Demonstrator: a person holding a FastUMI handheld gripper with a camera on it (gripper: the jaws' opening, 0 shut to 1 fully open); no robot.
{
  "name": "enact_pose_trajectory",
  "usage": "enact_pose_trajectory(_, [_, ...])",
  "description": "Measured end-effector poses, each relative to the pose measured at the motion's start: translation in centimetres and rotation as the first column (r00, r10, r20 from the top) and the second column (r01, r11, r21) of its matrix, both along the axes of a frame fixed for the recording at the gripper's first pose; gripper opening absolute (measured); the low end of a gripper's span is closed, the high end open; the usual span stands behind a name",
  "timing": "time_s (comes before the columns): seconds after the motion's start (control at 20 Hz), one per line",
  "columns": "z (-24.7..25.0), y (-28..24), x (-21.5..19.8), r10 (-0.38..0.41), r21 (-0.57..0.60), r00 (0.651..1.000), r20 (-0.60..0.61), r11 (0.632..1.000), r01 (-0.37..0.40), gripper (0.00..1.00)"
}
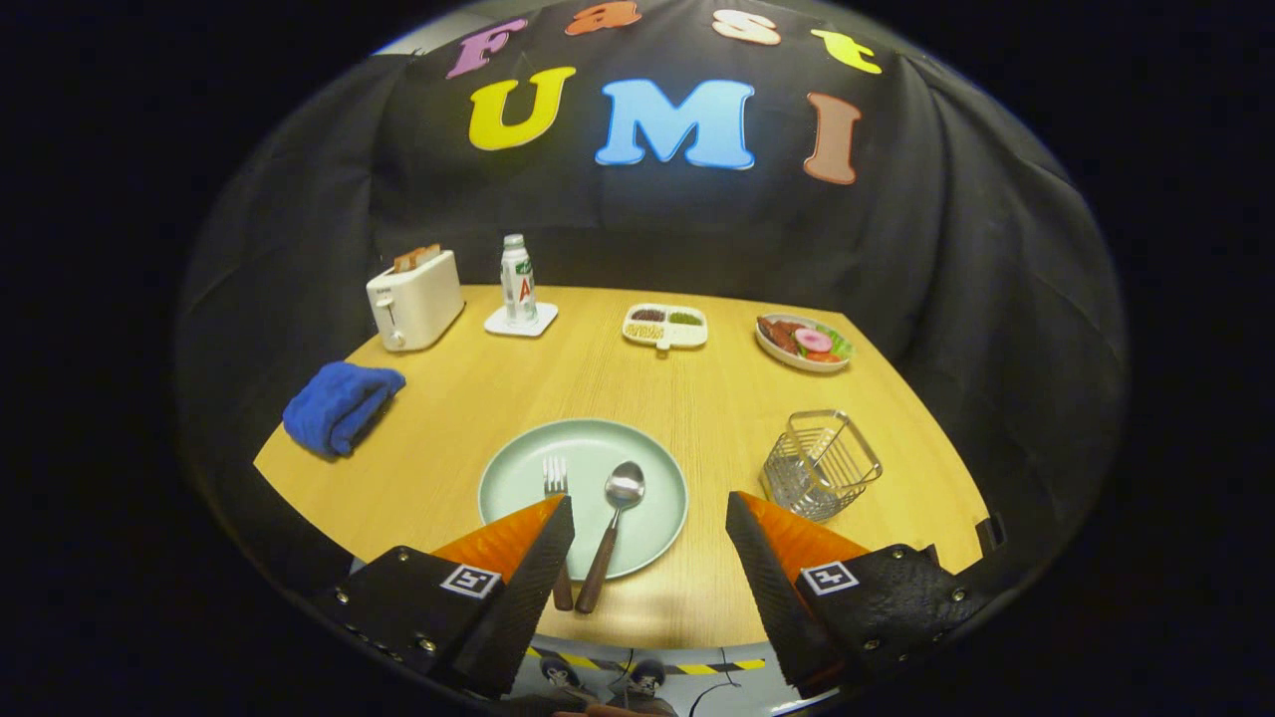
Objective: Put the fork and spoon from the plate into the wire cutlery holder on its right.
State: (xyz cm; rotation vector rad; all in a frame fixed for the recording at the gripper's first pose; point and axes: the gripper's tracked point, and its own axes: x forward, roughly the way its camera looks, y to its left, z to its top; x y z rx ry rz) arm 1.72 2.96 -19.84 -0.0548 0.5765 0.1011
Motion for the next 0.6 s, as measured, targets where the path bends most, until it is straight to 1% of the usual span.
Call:
enact_pose_trajectory(0.15, [-2.8, 0.1, 0.3, 0.0, -0.05, 0.998, -0.07, 0.999, -0.003, 0.93])
enact_pose_trajectory(0.45, [-7.1, 0.4, -0.1, 0.001, -0.037, 0.978, -0.208, 0.999, -0.009, 0.93])
enact_pose_trajectory(0.6, [-7.6, 0.0, -0.2, 0.01, -0.037, 0.972, -0.233, 0.999, -0.019, 0.93])
